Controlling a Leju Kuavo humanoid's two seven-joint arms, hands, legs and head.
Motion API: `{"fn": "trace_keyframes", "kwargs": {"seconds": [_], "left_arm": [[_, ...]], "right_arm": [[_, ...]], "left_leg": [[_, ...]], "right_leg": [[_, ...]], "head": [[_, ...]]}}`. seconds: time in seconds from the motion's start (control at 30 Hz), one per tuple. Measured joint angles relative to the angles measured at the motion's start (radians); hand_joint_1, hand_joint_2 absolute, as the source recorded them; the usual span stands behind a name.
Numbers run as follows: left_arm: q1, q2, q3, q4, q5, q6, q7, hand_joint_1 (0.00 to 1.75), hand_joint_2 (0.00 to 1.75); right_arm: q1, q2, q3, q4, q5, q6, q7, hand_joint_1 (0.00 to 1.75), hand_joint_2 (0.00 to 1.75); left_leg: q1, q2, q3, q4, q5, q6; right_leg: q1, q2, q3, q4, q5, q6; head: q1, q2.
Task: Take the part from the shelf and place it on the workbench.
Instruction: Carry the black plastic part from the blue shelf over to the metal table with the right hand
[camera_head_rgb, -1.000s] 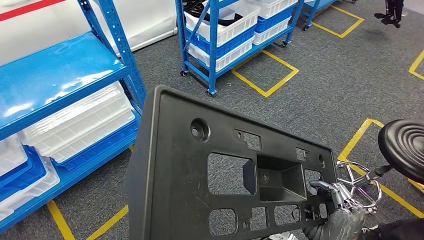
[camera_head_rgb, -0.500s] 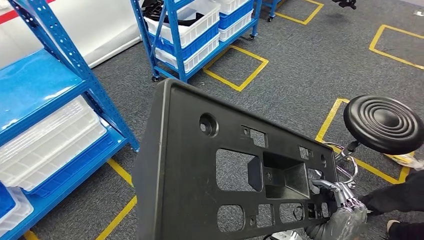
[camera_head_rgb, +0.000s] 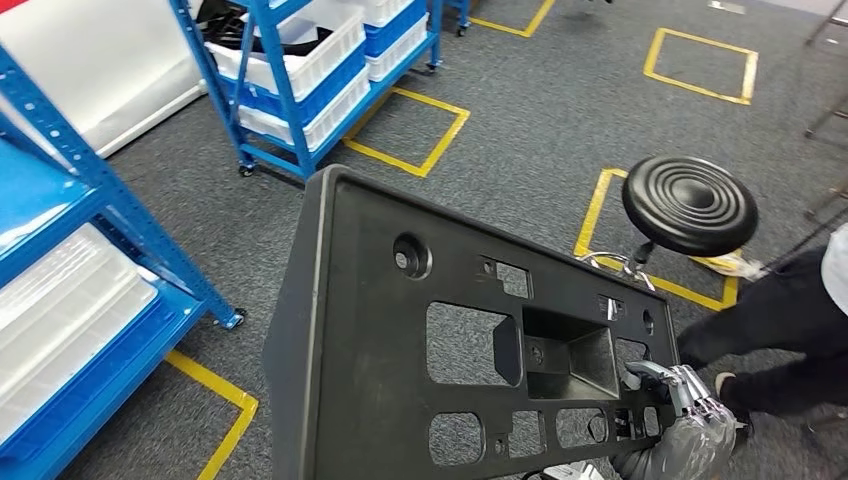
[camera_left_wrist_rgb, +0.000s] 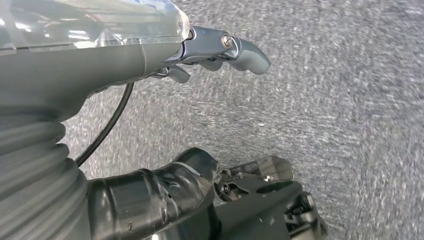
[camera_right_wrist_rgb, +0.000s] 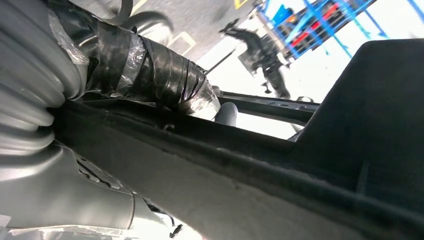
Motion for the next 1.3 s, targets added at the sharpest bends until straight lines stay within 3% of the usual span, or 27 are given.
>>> {"fn": "trace_keyframes", "kwargs": {"seconds": [0.07, 0.13, 0.17, 0.23, 0.3, 0.37, 0.43, 0.47, 0.5, 0.53, 0.6, 0.67, 0.73, 0.8, 0.87, 0.93, 0.97, 1.0, 1.03, 1.1, 1.17, 1.23, 1.3], "left_arm": [[-0.001, 0.000, 0.000, 0.000, 0.000, -0.003, -0.004, 0.00, 1.75], [-0.002, 0.000, 0.000, 0.000, 0.000, -0.009, -0.008, 0.00, 1.75], [-0.002, 0.000, 0.000, 0.000, 0.000, -0.012, -0.010, 0.00, 1.75], [-0.005, 0.000, 0.000, 0.000, 0.001, -0.016, -0.014, 0.00, 1.75], [-0.007, 0.000, 0.000, 0.000, 0.001, -0.020, -0.019, 0.00, 1.75], [-0.005, 0.000, 0.000, 0.000, 0.003, -0.027, -0.024, 0.00, 1.75], [-0.002, 0.000, 0.001, 0.000, 0.006, -0.032, -0.027, 0.00, 1.75], [-0.001, 0.000, 0.002, 0.000, 0.008, -0.033, -0.028, 0.00, 1.75], [0.000, 0.000, 0.002, 0.000, 0.009, -0.034, -0.029, 0.00, 1.75], [0.001, 0.000, 0.002, 0.000, 0.010, -0.036, -0.031, 0.00, 1.75], [0.002, 0.002, 0.003, 0.000, 0.012, -0.042, -0.034, 0.00, 1.75], [-0.001, 0.002, 0.006, 0.000, 0.013, -0.048, -0.037, 0.00, 1.75], [-0.004, 0.002, 0.008, 0.000, 0.014, -0.051, -0.039, 0.00, 1.75], [-0.004, 0.002, 0.009, 0.000, 0.015, -0.052, -0.039, 0.00, 1.75], [-0.002, 0.002, 0.010, 0.000, 0.016, -0.053, -0.039, 0.00, 1.75], [0.001, 0.002, 0.012, 0.000, 0.016, -0.054, -0.039, 0.00, 1.75], [0.001, 0.003, 0.013, 0.000, 0.016, -0.055, -0.039, 0.00, 1.75], [0.001, 0.003, 0.014, 0.000, 0.016, -0.055, -0.038, 0.00, 1.75], [0.001, 0.003, 0.014, 0.000, 0.015, -0.056, -0.038, 0.00, 1.75], [0.000, 0.003, 0.015, 0.000, 0.015, -0.058, -0.038, 0.00, 1.75], [0.000, 0.003, 0.016, 0.000, 0.015, -0.061, -0.038, 0.00, 1.75], [-0.004, 0.003, 0.017, 0.000, 0.015, -0.062, -0.038, 0.00, 1.75], [-0.007, 0.003, 0.017, 0.000, 0.015, -0.062, -0.039, 0.00, 1.75]], "right_arm": [[0.000, 0.000, -0.002, 0.000, 0.000, 0.000, 0.000, 1.73, 1.75], [0.000, 0.000, -0.004, 0.000, 0.000, 0.000, 0.000, 1.73, 1.75], [0.000, 0.000, -0.005, 0.000, 0.000, 0.000, 0.000, 1.73, 1.75], [0.001, 0.000, -0.008, 0.000, -0.001, 0.000, 0.000, 1.73, 1.75], [0.002, 0.000, -0.011, -0.002, -0.002, 0.000, 0.000, 1.73, 1.75], [0.002, 0.000, -0.012, -0.002, -0.003, 0.000, -0.001, 1.73, 1.75], [0.002, 0.000, -0.012, -0.002, -0.004, 0.000, -0.001, 1.73, 1.75], [0.002, 0.000, -0.012, -0.002, -0.004, 0.000, -0.001, 1.73, 1.75], [0.003, 0.000, -0.013, -0.002, -0.005, 0.000, -0.001, 1.73, 1.75], [0.003, 0.000, -0.013, -0.002, -0.005, 0.000, -0.001, 1.73, 1.75], [0.002, 0.000, -0.013, -0.002, -0.006, 0.000, -0.001, 1.73, 1.75], [0.002, 0.000, -0.013, -0.002, -0.006, 0.000, -0.001, 1.73, 1.75], [0.005, 0.000, -0.014, -0.002, -0.006, 0.000, -0.002, 1.73, 1.75], [0.007, 0.000, -0.014, -0.003, -0.006, -0.001, -0.002, 1.73, 1.75], [0.006, 0.000, -0.014, -0.003, -0.007, -0.001, -0.002, 1.73, 1.75], [0.007, 0.000, -0.014, -0.003, -0.009, 0.000, -0.002, 1.73, 1.75], [0.009, 0.000, -0.014, -0.003, -0.011, 0.000, -0.002, 1.73, 1.75], [0.010, 0.000, -0.014, -0.003, -0.014, 0.000, -0.002, 1.73, 1.75], [0.010, 0.000, -0.014, -0.003, -0.016, 0.000, -0.002, 1.73, 1.75], [0.010, 0.000, -0.014, -0.003, -0.018, 0.000, -0.003, 1.73, 1.75], [0.010, 0.000, -0.014, -0.004, -0.019, 0.000, -0.004, 1.73, 1.75], [0.011, 0.000, -0.015, -0.005, -0.020, 0.000, -0.005, 1.73, 1.75], [0.013, 0.000, -0.016, -0.007, -0.021, -0.001, -0.005, 1.73, 1.75]], "left_leg": [[-0.002, 0.022, 0.007, 0.002, -0.008, -0.005], [-0.007, 0.040, 0.014, 0.005, -0.017, -0.014], [-0.009, 0.049, 0.017, 0.005, -0.020, -0.019], [-0.009, 0.063, 0.020, 0.005, -0.026, -0.027], [-0.004, 0.026, 0.009, 0.040, -0.054, -0.036], [-0.001, -0.030, -0.042, 0.152, -0.116, -0.041], [0.000, -0.045, -0.105, 0.275, -0.158, -0.043], [0.000, -0.045, -0.120, 0.297, -0.153, -0.043], [0.000, -0.048, -0.116, 0.279, -0.125, -0.041], [0.000, -0.056, -0.097, 0.225, -0.083, -0.038], [0.001, -0.103, -0.048, 0.093, -0.015, -0.029], [0.001, -0.138, -0.025, 0.033, 0.000, -0.024], [0.000, -0.124, -0.021, 0.022, 0.002, -0.017], [0.003, -0.099, -0.018, 0.009, 0.010, -0.004], [0.003, -0.070, -0.016, 0.002, 0.014, 0.005], [0.001, -0.041, -0.016, 0.002, 0.012, 0.007], [0.001, -0.026, -0.015, 0.002, 0.011, 0.007], [0.001, -0.012, -0.014, 0.002, 0.009, 0.005], [0.001, 0.000, -0.011, 0.003, 0.006, 0.003], [-0.002, 0.020, -0.004, 0.005, -0.001, -0.005], [-0.006, 0.037, 0.003, 0.006, -0.007, -0.015], [-0.008, 0.055, 0.009, 0.004, -0.010, -0.023], [-0.005, 0.034, 0.007, 0.023, -0.030, -0.032]], "right_leg": [[0.002, -0.030, 0.068, -0.123, 0.059, -0.002], [0.011, -0.063, 0.115, -0.213, 0.082, -0.015], [0.016, -0.069, 0.120, -0.227, 0.078, -0.022], [0.017, -0.050, 0.118, -0.232, 0.080, -0.035], [0.014, -0.029, 0.121, -0.239, 0.084, -0.049], [0.011, -0.009, 0.123, -0.241, 0.085, -0.060], [0.013, 0.016, 0.123, -0.240, 0.084, -0.063], [0.014, 0.030, 0.124, -0.239, 0.084, -0.063], [0.014, 0.045, 0.125, -0.238, 0.084, -0.063], [0.013, 0.060, 0.126, -0.236, 0.084, -0.062], [0.012, 0.086, 0.125, -0.230, 0.082, -0.058], [0.009, 0.106, 0.117, -0.226, 0.084, -0.047], [0.006, 0.124, 0.108, -0.227, 0.089, -0.034], [0.009, 0.088, 0.095, -0.205, 0.073, -0.025], [0.011, 0.030, 0.053, -0.114, 0.018, -0.019], [0.006, 0.010, -0.001, 0.001, -0.031, -0.011], [0.003, 0.007, -0.012, 0.027, -0.034, -0.007], [0.000, 0.003, -0.005, 0.016, -0.019, -0.005], [-0.002, -0.004, 0.022, -0.031, 0.011, -0.004], [0.002, -0.044, 0.096, -0.166, 0.063, -0.008], [0.012, -0.069, 0.131, -0.235, 0.075, -0.018], [0.014, -0.053, 0.130, -0.238, 0.074, -0.030], [0.009, -0.034, 0.134, -0.246, 0.079, -0.044]], "head": [[0.000, 0.000], [-0.001, 0.000], [-0.001, 0.000], [-0.002, 0.000], [-0.002, 0.000], [-0.002, 0.000], [-0.001, 0.000], [-0.001, 0.000], [-0.001, 0.000], [-0.001, 0.000], [-0.001, 0.000], [-0.001, 0.000], [-0.001, 0.000], [0.000, 0.000], [0.002, 0.000], [0.003, 0.000], [0.003, 0.000], [0.003, 0.000], [0.003, 0.000], [0.003, 0.000], [0.003, 0.000], [0.003, 0.000], [0.003, 0.000]]}}
